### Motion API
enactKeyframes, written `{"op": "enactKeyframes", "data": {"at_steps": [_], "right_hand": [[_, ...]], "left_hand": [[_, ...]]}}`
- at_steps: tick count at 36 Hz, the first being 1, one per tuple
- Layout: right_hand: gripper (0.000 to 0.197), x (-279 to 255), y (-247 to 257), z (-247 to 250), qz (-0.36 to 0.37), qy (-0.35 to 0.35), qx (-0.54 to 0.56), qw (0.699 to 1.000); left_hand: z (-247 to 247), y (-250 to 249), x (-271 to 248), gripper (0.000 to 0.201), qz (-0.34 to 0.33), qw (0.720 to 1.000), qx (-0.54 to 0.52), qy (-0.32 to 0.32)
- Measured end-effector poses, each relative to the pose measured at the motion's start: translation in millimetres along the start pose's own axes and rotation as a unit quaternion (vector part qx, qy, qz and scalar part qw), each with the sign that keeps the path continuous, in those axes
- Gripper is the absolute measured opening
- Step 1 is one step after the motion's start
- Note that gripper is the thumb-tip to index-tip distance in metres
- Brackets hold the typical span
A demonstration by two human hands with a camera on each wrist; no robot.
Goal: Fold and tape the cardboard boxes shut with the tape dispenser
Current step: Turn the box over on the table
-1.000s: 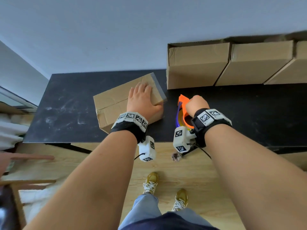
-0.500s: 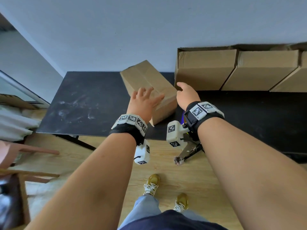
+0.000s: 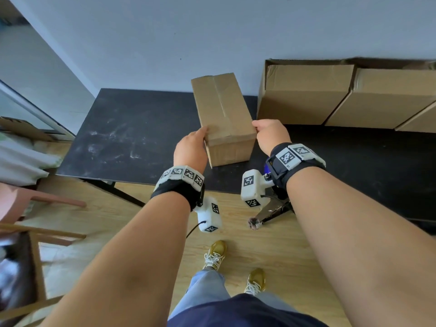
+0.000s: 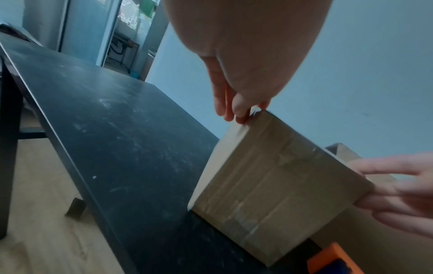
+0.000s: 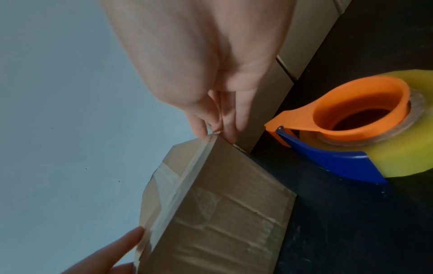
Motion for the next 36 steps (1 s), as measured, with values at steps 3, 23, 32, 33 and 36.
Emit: {"op": "enactKeyframes", "data": {"at_steps": [3,23,32,33,36], "right_hand": [[0.052,-2.5,-1.6,0.4,0.028,-0.019,-0.005,0.999],[0.042,-7.2,-2.8,0.1,0.126,-0.075,-0.081,0.986],[0.033,-9.5,-1.8,-3.4,0.139,-0.095,-0.060,0.984],[0.033,-9.6,-1.3,-3.5,0.139,-0.094,-0.063,0.984],[0.033,-10.8,1.3,-2.4,0.135,-0.091,-0.070,0.984]], "left_hand": [[3.2,10.6,7.5,0.062,0.002,1.000,0.007,0.023],[7.5,5.9,8.8,0.050,0.016,0.996,-0.045,0.073],[3.1,7.6,9.1,0.050,0.031,0.997,-0.037,0.052],[2.2,6.7,8.2,0.050,0.036,0.998,-0.032,0.047],[-0.4,3.9,5.1,0.049,0.042,0.998,-0.023,0.035]]}}
Point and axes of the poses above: each hand's wrist, its own x-axis towards the middle knuckle, its own z-axis out of the back of the hand, y = z × x, the point moved 5 cm from there along x, towards the middle knuckle, and after that the axes turned 9 degrees about -x, right-handed, at the moved point
